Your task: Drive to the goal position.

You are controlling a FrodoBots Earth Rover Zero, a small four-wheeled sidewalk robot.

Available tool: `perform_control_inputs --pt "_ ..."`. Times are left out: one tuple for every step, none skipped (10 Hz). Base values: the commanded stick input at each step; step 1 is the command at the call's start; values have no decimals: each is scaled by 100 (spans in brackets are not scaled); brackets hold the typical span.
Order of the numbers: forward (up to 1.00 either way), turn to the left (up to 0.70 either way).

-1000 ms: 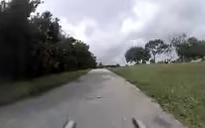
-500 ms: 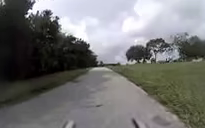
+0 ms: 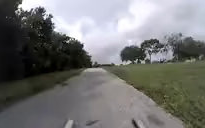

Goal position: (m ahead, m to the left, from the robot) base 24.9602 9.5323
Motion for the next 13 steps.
perform_control_inputs --pt "70 0" --pt "70 0" --pt "70 0" --pt "70 0" --pt "70 0" --pt "70 0" --pt "70 0" --pt "70 0" --pt "70 0" --pt "70 0" --pt "70 0" --pt "70 0" --pt "70 0"
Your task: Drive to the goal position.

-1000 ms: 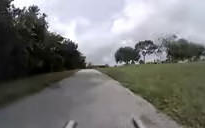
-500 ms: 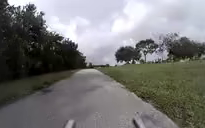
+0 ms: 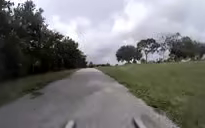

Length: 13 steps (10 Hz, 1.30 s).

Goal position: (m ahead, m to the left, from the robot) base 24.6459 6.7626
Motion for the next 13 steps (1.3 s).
perform_control_inputs --pt "70 0" --pt "70 0" --pt "70 0" --pt "70 0" --pt "70 0" --pt "70 0" --pt "70 0" --pt "70 0" --pt "70 0" --pt "70 0" --pt "70 0" --pt "70 0" --pt "70 0"
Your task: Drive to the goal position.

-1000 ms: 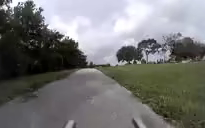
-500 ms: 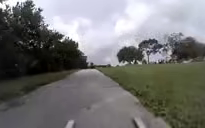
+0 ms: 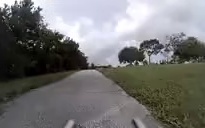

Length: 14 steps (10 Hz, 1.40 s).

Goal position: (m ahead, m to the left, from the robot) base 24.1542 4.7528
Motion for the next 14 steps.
perform_control_inputs --pt "70 0" --pt "70 0" --pt "70 0" --pt "70 0" --pt "70 0" --pt "70 0" --pt "70 0" --pt "70 0" --pt "70 0" --pt "70 0" --pt "70 0" --pt "70 0" --pt "70 0" --pt "70 0"
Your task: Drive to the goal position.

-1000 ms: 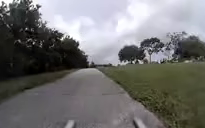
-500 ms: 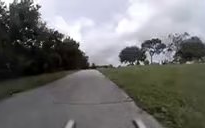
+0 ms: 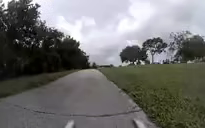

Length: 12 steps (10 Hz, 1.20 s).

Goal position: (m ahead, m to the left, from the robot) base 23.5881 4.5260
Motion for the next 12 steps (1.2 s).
perform_control_inputs --pt "70 0" --pt "70 0" --pt "70 0" --pt "70 0" --pt "70 0" --pt "70 0" --pt "70 0" --pt "70 0" --pt "70 0" --pt "70 0" --pt "70 0" --pt "70 0"
